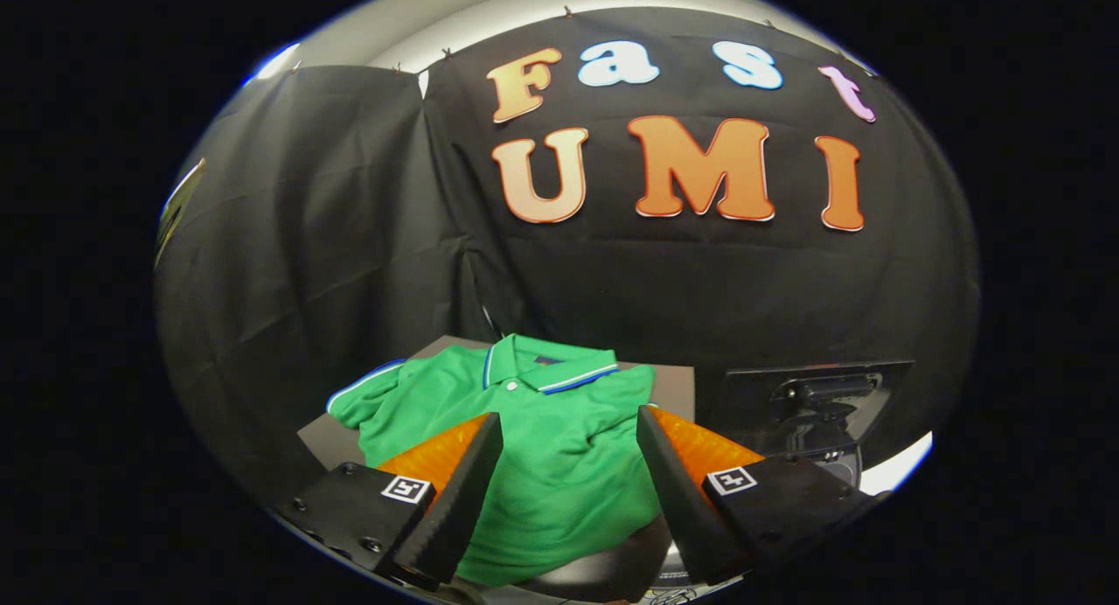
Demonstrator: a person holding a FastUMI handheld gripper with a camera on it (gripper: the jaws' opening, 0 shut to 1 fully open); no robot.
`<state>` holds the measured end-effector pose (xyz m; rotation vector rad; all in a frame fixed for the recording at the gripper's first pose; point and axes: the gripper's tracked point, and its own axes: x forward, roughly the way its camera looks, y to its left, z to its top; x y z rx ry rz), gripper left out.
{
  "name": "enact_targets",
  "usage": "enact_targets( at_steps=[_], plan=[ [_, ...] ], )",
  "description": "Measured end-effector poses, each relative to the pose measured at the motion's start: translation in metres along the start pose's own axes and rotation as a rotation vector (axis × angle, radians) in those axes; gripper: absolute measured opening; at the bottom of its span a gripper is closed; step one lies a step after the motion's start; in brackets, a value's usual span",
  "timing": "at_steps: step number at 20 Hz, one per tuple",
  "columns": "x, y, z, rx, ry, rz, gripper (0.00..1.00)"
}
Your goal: Put the clothes into the washing machine and then close the washing machine lid.
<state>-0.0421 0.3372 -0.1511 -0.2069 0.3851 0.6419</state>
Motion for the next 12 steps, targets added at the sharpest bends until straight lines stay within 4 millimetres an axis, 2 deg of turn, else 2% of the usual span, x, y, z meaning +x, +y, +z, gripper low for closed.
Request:
enact_targets(
  at_steps=[5, 12],
  plan=[
    [0.017, 0.014, -0.018, -0.015, 0.068, 0.022, 0.99],
    [0.026, 0.025, -0.043, -0.031, 0.169, 0.033, 0.99]
  ],
)
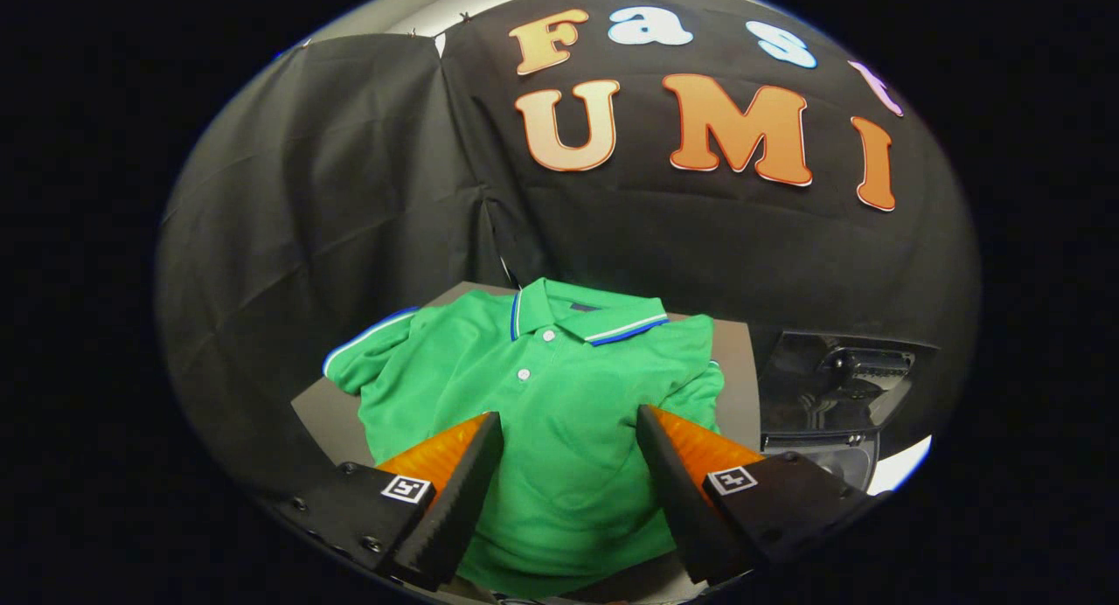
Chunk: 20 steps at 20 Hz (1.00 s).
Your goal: Put the clothes into the washing machine and then close the washing machine lid.
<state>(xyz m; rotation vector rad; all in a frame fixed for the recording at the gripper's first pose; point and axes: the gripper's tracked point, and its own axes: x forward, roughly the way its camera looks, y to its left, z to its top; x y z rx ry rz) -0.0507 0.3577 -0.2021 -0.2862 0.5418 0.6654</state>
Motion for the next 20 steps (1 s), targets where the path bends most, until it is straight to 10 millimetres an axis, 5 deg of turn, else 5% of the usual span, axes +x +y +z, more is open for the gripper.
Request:
enact_targets(
  at_steps=[11, 15, 16, 20],
  plan=[
    [0.007, -0.003, -0.011, -0.063, 0.03, -0.054, 1.0],
    [0.006, -0.003, -0.013, -0.062, 0.036, -0.012, 0.88],
    [0.006, -0.003, -0.013, -0.054, 0.034, -0.007, 0.71],
    [0.004, -0.007, -0.014, -0.029, 0.021, 0.01, 0.44]
  ],
)
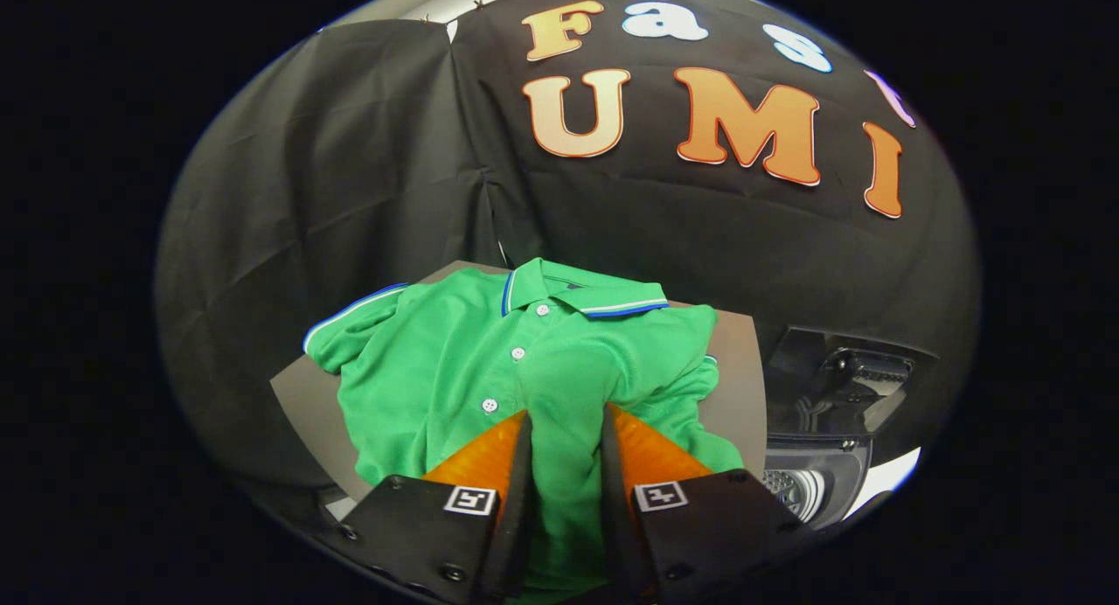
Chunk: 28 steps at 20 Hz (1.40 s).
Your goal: Put the clothes into the washing machine and then close the washing machine lid.
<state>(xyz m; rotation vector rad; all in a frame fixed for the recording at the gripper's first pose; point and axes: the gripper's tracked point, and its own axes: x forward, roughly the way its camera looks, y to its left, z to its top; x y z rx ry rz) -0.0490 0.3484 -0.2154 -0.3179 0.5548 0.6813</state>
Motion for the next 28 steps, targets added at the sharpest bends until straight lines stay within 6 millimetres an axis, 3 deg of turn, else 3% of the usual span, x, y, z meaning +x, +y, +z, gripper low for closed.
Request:
enact_targets(
  at_steps=[6, 8, 9, 10, 16, 20, 28],
  plan=[
    [0.001, -0.002, 0.004, 0.036, -0.023, 0.032, 0.26],
    [-0.004, -0.002, 0.006, 0.048, -0.022, 0.039, 0.25],
    [-0.01, -0.003, 0.015, 0.084, -0.036, 0.038, 0.25],
    [-0.01, -0.001, 0.019, 0.102, -0.055, 0.047, 0.18],
    [-0.04, -0.014, 0.062, 0.091, -0.154, 0.038, 0.18],
    [-0.066, -0.044, 0.075, 0.101, -0.203, 0.0, 0.18],
    [-0.108, -0.131, 0.084, 0.168, -0.269, -0.134, 0.18]
  ],
)
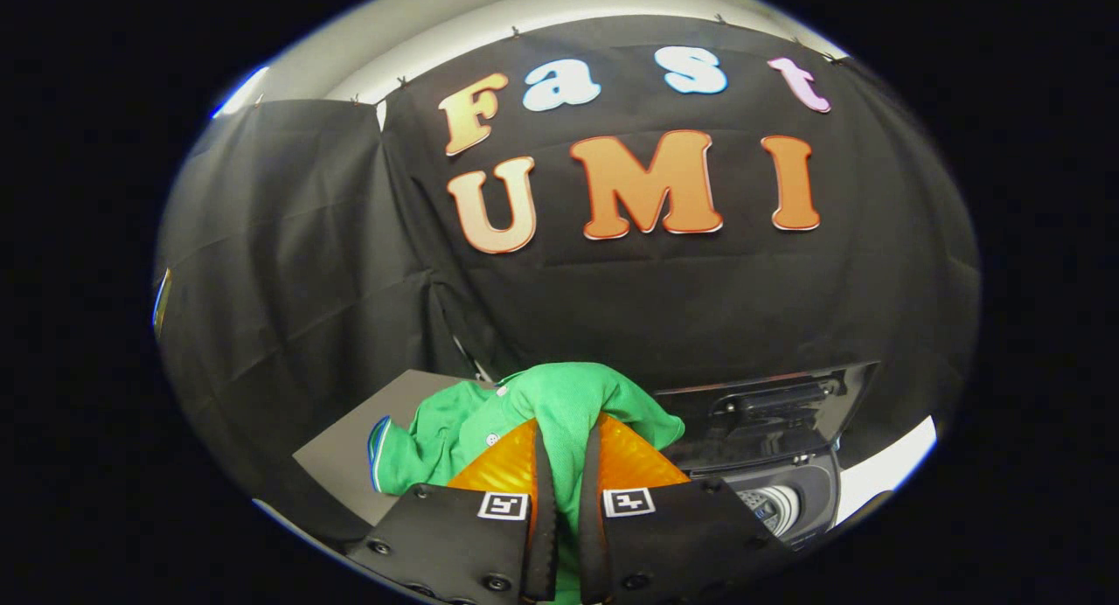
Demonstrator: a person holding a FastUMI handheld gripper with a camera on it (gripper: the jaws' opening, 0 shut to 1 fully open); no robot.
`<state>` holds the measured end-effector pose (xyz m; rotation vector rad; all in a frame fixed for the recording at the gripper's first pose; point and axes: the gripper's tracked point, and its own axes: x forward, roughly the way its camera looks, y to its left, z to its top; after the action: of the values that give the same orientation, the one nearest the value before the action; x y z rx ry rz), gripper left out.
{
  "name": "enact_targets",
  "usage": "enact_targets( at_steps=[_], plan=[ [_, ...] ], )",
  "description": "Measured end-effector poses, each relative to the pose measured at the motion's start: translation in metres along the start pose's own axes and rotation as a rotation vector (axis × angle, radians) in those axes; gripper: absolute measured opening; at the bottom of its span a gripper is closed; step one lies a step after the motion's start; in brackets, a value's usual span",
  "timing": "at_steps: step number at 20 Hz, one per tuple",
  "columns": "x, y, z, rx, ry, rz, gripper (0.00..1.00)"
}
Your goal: Put the clothes into the washing machine and then close the washing machine lid.
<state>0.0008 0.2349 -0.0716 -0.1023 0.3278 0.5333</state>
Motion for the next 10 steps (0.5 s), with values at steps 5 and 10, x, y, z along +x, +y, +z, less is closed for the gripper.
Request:
enact_targets(
  at_steps=[5, 10],
  plan=[
    [-0.018, -0.052, 0.016, 0.02, -0.039, -0.088, 0.18],
    [-0.036, -0.101, 0.019, 0.064, -0.059, -0.167, 0.18]
  ],
)
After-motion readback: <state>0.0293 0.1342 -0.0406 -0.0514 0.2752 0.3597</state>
